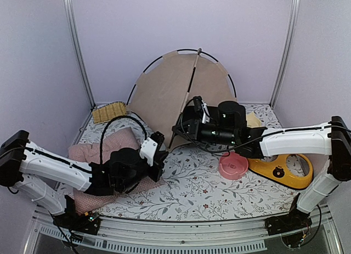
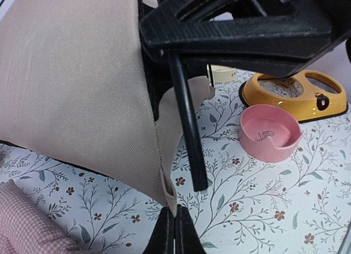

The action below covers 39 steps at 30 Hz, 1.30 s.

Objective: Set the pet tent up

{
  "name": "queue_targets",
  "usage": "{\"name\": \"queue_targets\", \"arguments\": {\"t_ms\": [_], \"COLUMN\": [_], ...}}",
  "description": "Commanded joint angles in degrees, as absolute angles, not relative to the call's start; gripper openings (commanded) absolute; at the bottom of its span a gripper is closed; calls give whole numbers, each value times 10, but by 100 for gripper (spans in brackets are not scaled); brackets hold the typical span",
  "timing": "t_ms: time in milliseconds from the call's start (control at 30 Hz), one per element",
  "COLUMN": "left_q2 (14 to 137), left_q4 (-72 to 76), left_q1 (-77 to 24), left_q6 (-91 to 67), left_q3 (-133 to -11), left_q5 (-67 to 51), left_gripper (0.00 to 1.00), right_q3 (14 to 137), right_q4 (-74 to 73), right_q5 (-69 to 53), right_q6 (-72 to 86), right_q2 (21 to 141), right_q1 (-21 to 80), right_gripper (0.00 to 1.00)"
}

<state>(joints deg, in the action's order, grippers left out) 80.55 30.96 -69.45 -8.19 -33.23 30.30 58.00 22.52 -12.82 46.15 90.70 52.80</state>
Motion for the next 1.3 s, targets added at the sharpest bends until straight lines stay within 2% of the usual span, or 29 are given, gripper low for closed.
{"name": "queue_targets", "arguments": {"t_ms": [0,1267], "left_q2": [802,779], "left_q4": [286,268], "left_q1": [-716,-717], "left_q6": [-74,-84], "left_q3": [-331,-324], "left_q5": [277,280], "left_gripper": [0,0], "right_q3": [599,577], "right_q4": [285,299], "right_q5": [-77,-48], "right_q6": [468,474], "right_q2": [920,934], "right_q1": [504,498], "right_gripper": [0,0]}}
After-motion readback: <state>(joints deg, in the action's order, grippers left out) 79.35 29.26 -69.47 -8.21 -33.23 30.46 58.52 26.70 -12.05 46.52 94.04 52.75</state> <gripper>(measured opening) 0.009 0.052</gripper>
